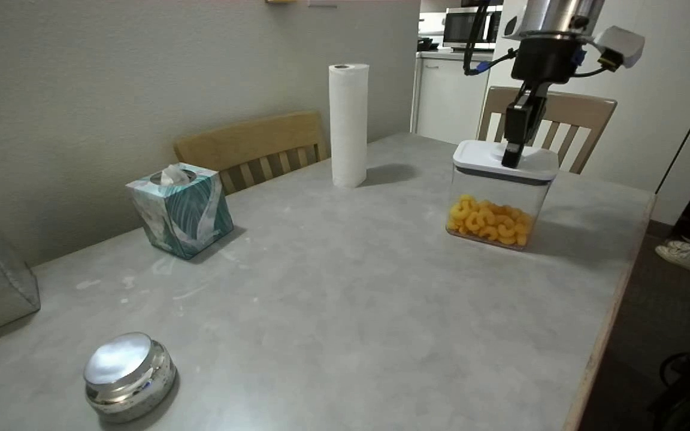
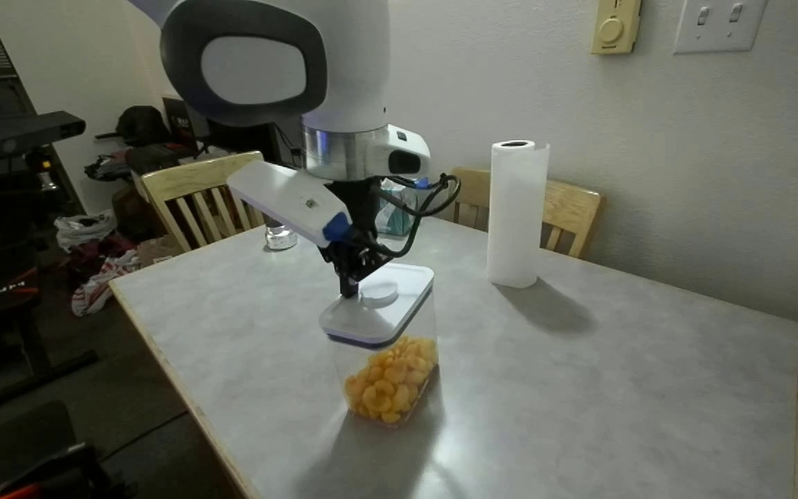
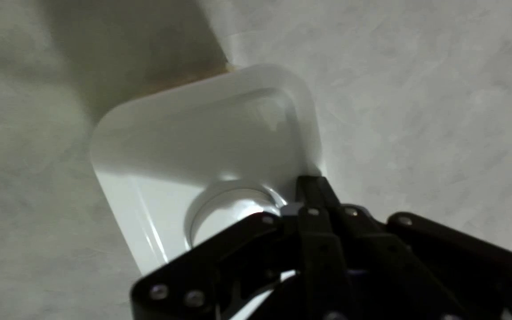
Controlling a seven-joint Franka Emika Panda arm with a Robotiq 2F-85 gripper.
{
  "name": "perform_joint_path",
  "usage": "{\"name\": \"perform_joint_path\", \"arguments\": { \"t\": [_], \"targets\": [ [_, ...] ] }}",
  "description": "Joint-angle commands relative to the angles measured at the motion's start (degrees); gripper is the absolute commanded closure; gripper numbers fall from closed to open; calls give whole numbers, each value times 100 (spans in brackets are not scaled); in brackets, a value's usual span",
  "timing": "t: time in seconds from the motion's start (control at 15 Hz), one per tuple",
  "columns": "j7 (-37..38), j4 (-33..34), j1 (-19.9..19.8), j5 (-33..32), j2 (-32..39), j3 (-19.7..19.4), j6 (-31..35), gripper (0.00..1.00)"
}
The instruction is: Place the lid on the container and push the button
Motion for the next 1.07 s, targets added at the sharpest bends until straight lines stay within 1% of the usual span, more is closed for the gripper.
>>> {"name": "perform_joint_path", "arguments": {
  "t": [0.0,0.53,0.6,0.67,0.73,0.8,0.93,1.0],
  "targets": [
    [39,263,-69,-243,52,-80,37,100],
    [193,-66,-57,-483,-396,-140,333,100],
    [236,-107,-55,-515,-444,-150,378,81],
    [235,-128,-66,-452,-446,-151,400,72],
    [136,-113,-93,-285,-365,-139,368,66],
    [14,21,-11,-8,-16,13,-10,85],
    [62,106,-23,-167,-34,-33,77,67],
    [63,161,-32,-199,-40,-58,77,66]
  ]
}}
